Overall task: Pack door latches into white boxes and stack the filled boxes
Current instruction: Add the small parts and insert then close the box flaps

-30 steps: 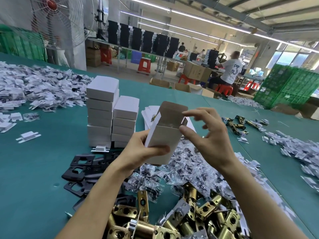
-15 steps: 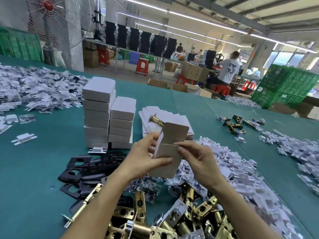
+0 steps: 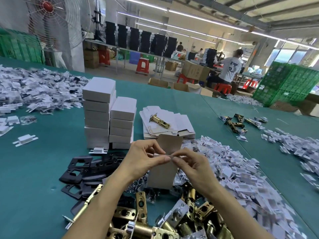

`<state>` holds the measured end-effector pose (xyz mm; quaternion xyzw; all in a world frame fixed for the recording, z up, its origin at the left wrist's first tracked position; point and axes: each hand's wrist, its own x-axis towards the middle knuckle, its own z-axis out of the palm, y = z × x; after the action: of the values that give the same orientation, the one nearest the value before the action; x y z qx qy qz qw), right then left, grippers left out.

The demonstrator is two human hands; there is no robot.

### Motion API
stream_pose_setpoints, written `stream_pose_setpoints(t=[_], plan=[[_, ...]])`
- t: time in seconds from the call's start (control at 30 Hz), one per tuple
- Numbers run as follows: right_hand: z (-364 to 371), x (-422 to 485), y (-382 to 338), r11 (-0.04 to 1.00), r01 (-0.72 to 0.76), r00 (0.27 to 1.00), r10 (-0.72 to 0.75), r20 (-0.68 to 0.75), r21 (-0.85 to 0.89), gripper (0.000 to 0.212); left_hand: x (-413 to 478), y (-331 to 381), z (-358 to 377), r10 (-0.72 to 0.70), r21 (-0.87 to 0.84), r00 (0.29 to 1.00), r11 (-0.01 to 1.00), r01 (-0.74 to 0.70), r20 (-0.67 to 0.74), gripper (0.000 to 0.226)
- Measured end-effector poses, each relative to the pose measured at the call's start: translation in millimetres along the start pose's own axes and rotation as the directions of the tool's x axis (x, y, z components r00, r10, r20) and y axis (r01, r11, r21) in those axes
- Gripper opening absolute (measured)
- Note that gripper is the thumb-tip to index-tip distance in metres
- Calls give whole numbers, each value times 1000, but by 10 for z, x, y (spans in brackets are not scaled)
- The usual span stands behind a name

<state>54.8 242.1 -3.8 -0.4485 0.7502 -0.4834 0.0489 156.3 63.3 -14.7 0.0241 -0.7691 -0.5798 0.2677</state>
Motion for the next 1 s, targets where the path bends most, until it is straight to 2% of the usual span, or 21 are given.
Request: stream_pose_setpoints(t=[0.23, 0.3, 0.33, 0.4, 0.43, 0.5, 0.57, 0.7, 0.8, 0.9, 1.0], plan=[[-131, 71, -100, 966, 77, 989, -42, 143, -248, 9, -1, 45, -8, -52, 8, 998, 999, 52, 39, 25], [-141, 81, -128, 984, 58, 995, -44, 87, -170, 12, -6, 60, -13, -68, 32, 997, 997, 66, 48, 30], [-130, 81, -141, 999, 32, 999, -31, 25, -40, 18, -3, 65, -17, -72, 52, 996, 996, 70, 50, 30], [-90, 84, -175, 964, -5, 998, 23, -64, 265, 29, 3, 63, -23, -75, 91, 996, 993, 71, 46, 24], [-70, 93, -198, 941, -12, 995, 43, -84, 338, 33, 6, 59, -26, -78, 98, 996, 992, 73, 42, 21], [-37, 111, -224, 945, -20, 994, 53, -92, 327, 33, 0, 65, -28, -81, 74, 996, 994, 78, 40, 18], [-29, 123, -272, 952, -6, 996, 34, -85, 305, 24, -10, 79, -16, -28, 20, 999, 999, 27, 34, 17], [-48, 121, -266, 951, -4, 996, 32, -85, 309, 10, -8, 89, -14, 79, -87, 992, 992, -87, -94, 22], [-71, 96, -217, 972, 11, 997, 6, -71, 234, 26, 4, 87, -19, 103, -95, 986, 989, -115, -128, 29], [-81, 58, -205, 970, 7, 999, 1, -34, 245, 12, 7, 96, -6, 97, -42, 986, 994, -103, -134, 29], [-91, 62, -194, 952, -16, 999, 26, -29, 307, 18, 2, 92, -24, 51, -92, 992, 994, -62, -116, 32]])
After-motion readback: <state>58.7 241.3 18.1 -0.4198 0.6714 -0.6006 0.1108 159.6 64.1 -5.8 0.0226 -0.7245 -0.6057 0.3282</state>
